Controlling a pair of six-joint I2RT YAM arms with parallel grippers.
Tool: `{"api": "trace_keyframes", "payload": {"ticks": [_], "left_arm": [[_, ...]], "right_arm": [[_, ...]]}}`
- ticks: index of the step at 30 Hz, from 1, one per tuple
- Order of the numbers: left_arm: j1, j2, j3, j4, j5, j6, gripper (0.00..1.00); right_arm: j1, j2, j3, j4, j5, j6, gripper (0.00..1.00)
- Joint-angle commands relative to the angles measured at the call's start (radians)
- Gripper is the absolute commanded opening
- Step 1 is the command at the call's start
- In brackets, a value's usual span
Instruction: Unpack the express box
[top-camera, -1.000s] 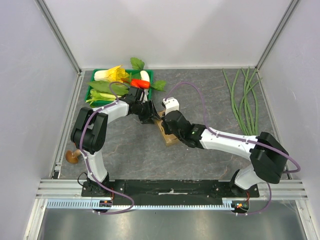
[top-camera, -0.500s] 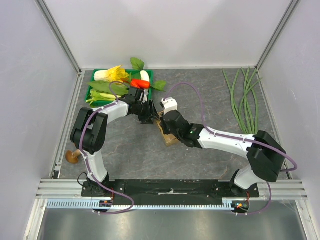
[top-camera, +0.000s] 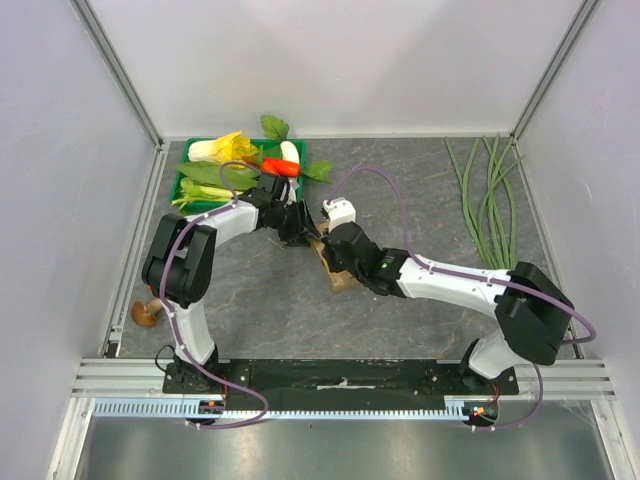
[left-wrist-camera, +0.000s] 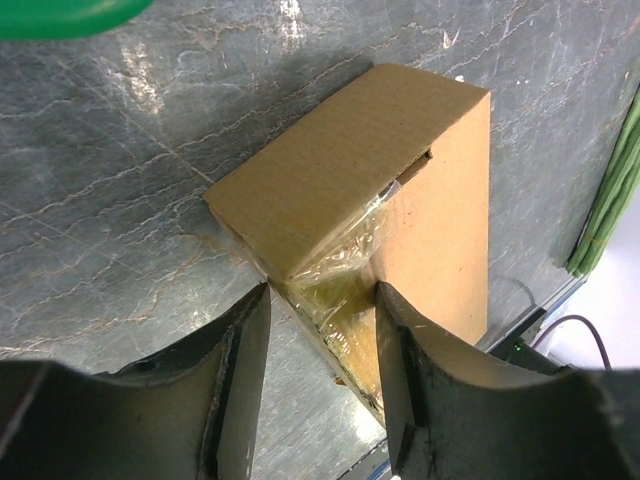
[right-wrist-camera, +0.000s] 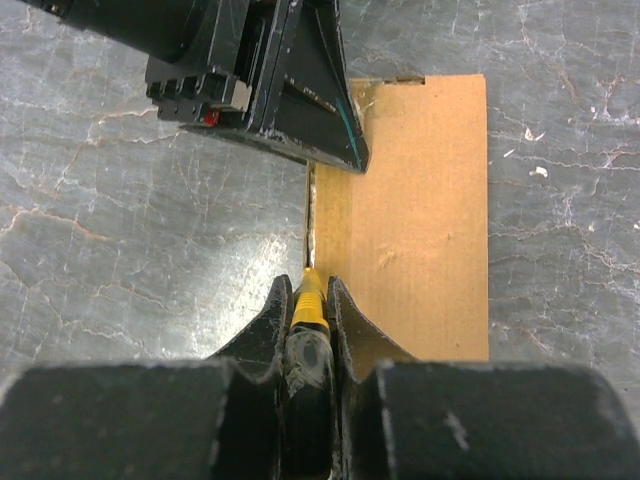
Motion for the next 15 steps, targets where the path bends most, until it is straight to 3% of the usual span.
{"api": "trace_keyframes", "payload": {"ticks": [1, 15], "left_arm": [[-0.006, 0.090, -0.028, -0.121, -0.161, 0.094, 0.50], [-0.006, 0.101, -0.025, -0.118, -0.167, 0.100, 0.50]], "right_arm": [[-0.002, -0.074, -0.030, -0.089, -0.033, -0.009, 0.00], [0.009, -0.119, -0.054, -0.197, -0.087, 0.017, 0.00]]}}
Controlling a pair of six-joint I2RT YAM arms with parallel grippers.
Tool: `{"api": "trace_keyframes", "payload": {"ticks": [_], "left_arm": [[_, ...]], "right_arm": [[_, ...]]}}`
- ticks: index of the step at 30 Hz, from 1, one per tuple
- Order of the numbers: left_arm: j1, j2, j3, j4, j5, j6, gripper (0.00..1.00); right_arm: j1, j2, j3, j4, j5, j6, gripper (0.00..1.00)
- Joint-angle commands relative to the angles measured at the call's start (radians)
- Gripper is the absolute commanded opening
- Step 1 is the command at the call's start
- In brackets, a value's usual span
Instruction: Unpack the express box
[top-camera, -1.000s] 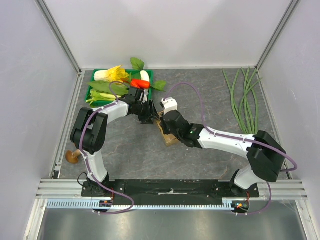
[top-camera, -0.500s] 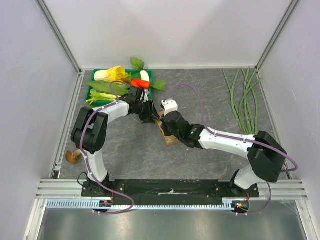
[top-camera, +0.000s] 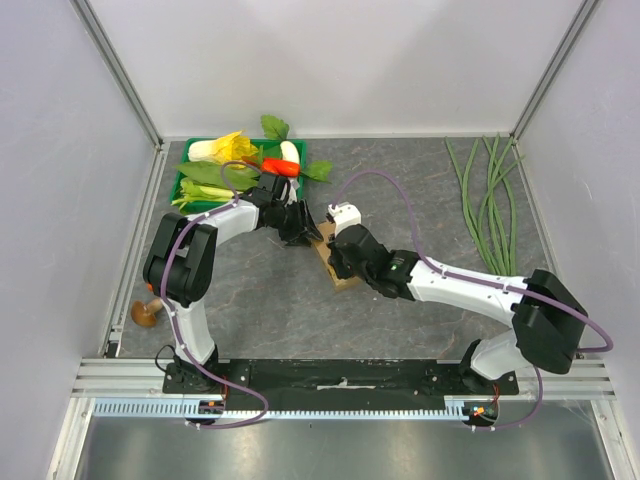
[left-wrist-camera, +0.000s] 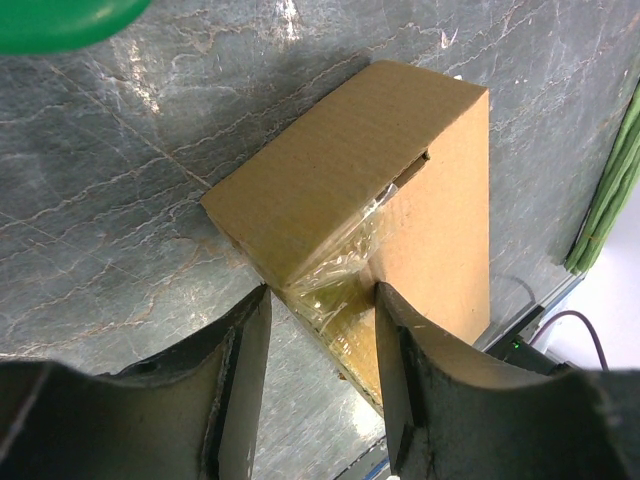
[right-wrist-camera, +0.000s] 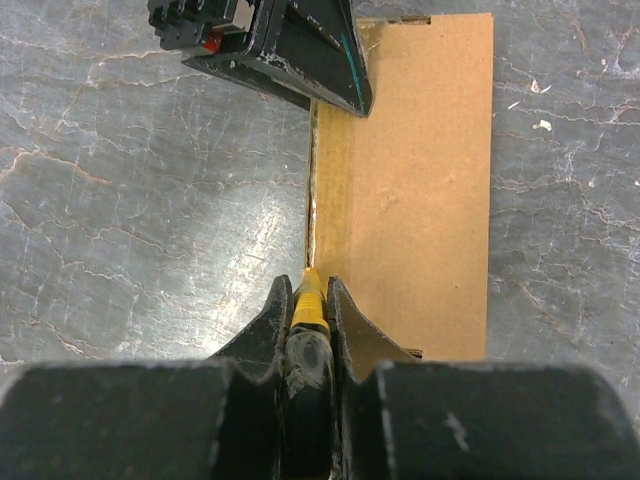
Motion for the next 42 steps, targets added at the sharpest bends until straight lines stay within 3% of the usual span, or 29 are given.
{"api": "trace_keyframes", "payload": {"ticks": [1, 20, 31, 42], "left_arm": [[-0.005, 0.086, -0.041, -0.111, -0.179, 0.097, 0.50], [-0.005, 0.092, -0.039, -0.113, -0.198, 0.087, 0.50], [-0.005, 0.089, -0.046, -0.113, -0.199, 0.090, 0.50], [-0.005, 0.095, -0.039, -0.113, -0.221, 0.099, 0.50]], "right_arm": [[0.008, -0.036, -0.026, -0.087, -0.022, 0.017, 0.00], [0.041, -0.149, -0.116, -0.237, -0.026, 0.070, 0.00], [0.045, -0.007, -0.115, -0.202, -0.034, 0.057, 0.00], [0.053, -0.212, -0.147, -0.239, -0.002, 0.071, 0.00]]}}
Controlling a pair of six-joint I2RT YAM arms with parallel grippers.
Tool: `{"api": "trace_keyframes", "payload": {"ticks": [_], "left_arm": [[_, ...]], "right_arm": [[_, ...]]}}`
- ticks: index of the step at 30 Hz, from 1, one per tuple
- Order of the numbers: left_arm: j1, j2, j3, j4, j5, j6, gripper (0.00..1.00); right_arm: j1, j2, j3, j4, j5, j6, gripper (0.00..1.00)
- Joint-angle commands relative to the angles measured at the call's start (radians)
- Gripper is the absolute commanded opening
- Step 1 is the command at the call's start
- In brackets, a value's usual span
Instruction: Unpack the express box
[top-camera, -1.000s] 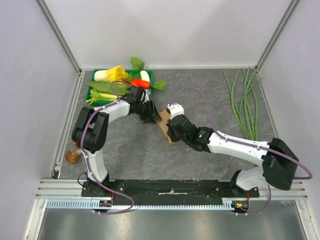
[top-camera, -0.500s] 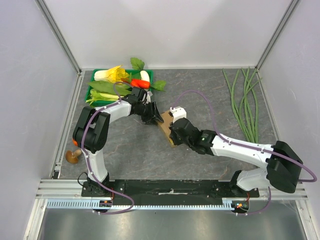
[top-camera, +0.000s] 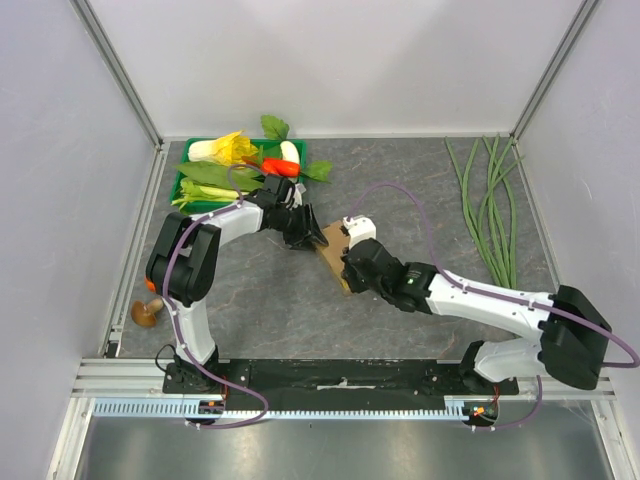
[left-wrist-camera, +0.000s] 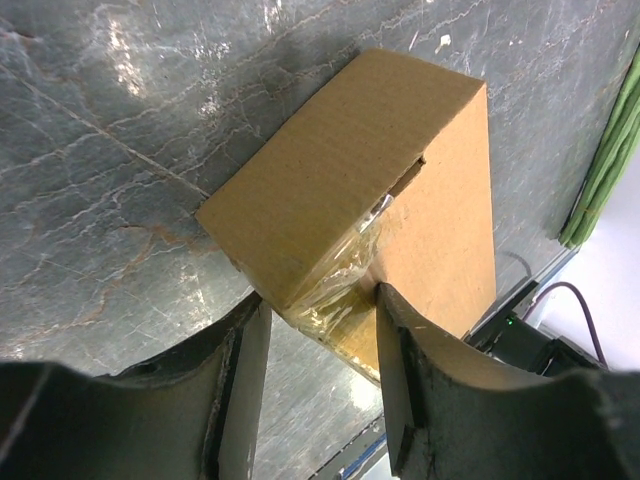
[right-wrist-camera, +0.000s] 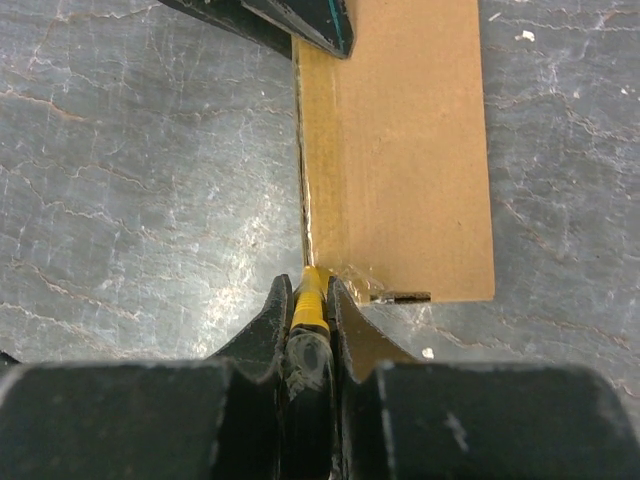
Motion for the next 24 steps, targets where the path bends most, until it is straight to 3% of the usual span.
{"api": "trace_keyframes", "payload": {"ticks": [1, 14, 18, 24], "left_arm": [[0.011, 0.084, -0.040, -0.098, -0.263, 0.101, 0.50], [0.011, 0.086, -0.038, -0.083, -0.258, 0.113, 0.49], [0.008, 0.044, -0.070, -0.025, -0.206, 0.128, 0.52], [0.007, -0.014, -0.075, 0.005, -0.168, 0.162, 0.56]], "right_arm": [[0.016, -0.102, -0.066, -0.145, -0.009, 0.006, 0.00], [0.029, -0.180, -0.082, -0.102, 0.091, -0.003, 0.00], [0.030, -0.162, -0.005, 0.023, 0.163, -0.060, 0.00], [0.027, -0.042, 0.191, 0.048, 0.235, -0.163, 0.00]]}}
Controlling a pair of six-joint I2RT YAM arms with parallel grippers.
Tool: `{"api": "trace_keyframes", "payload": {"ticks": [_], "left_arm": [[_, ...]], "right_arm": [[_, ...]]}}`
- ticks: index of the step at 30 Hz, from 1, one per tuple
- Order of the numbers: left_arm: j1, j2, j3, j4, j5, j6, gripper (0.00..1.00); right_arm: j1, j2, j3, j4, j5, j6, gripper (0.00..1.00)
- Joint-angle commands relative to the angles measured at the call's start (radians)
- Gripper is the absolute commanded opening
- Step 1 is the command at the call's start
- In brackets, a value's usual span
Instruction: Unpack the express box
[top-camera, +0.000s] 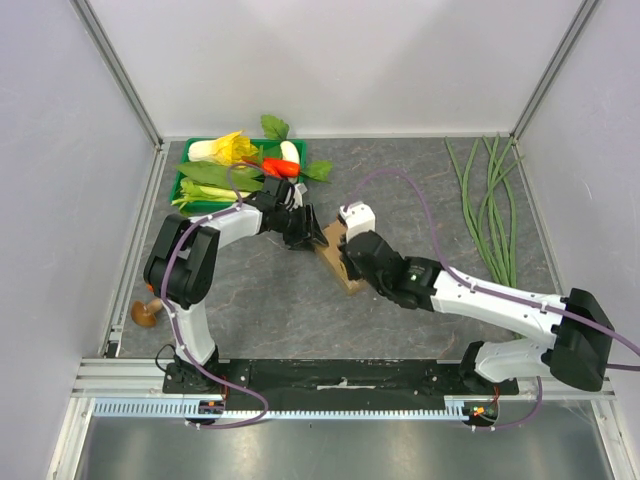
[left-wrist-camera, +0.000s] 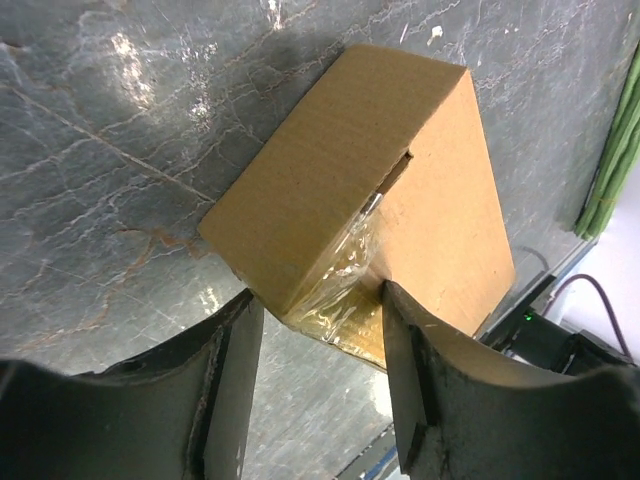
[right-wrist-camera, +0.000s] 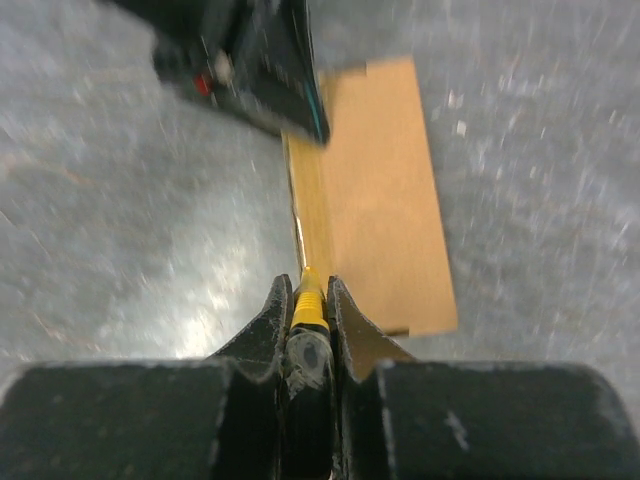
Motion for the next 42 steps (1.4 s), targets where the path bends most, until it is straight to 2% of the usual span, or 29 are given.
{"api": "trace_keyframes", "payload": {"ticks": [1, 7, 11, 16, 19, 24, 30, 35, 42], "left_arm": [[0.013, 0.002, -0.041, -0.033, -0.167, 0.137, 0.57], [0.012, -0.052, -0.024, -0.033, -0.170, 0.129, 0.62], [0.013, -0.164, -0.077, 0.019, -0.221, 0.092, 0.64], [0.013, -0.276, -0.133, 0.036, -0.310, 0.051, 0.63], [0.013, -0.293, -0.174, 0.041, -0.316, 0.036, 0.62], [0.013, -0.258, -0.205, 0.004, -0.338, -0.014, 0.47], [0.010, -0.152, -0.170, 0.088, -0.198, -0.023, 0.48], [0.012, -0.054, -0.026, 0.119, -0.108, -0.017, 0.49], [0.012, 0.121, 0.194, 0.160, 0.042, -0.047, 0.50]], "right_arm": [[-0.002, 0.023, 0.159, 0.090, 0.101, -0.105, 0.00], [-0.031, 0.017, 0.185, 0.071, 0.173, -0.136, 0.00], [-0.150, 0.040, 0.162, 0.037, 0.179, -0.107, 0.00], [-0.282, 0.129, 0.167, -0.003, 0.076, -0.096, 0.00], [-0.292, 0.181, 0.173, -0.006, 0.001, -0.105, 0.00], [-0.290, 0.219, 0.167, -0.028, -0.085, -0.074, 0.00], [-0.279, 0.195, 0.119, -0.028, -0.214, 0.004, 0.00], [-0.241, 0.154, 0.085, -0.029, -0.261, 0.022, 0.00], [-0.160, 0.143, 0.064, -0.012, -0.228, 0.041, 0.00]]}}
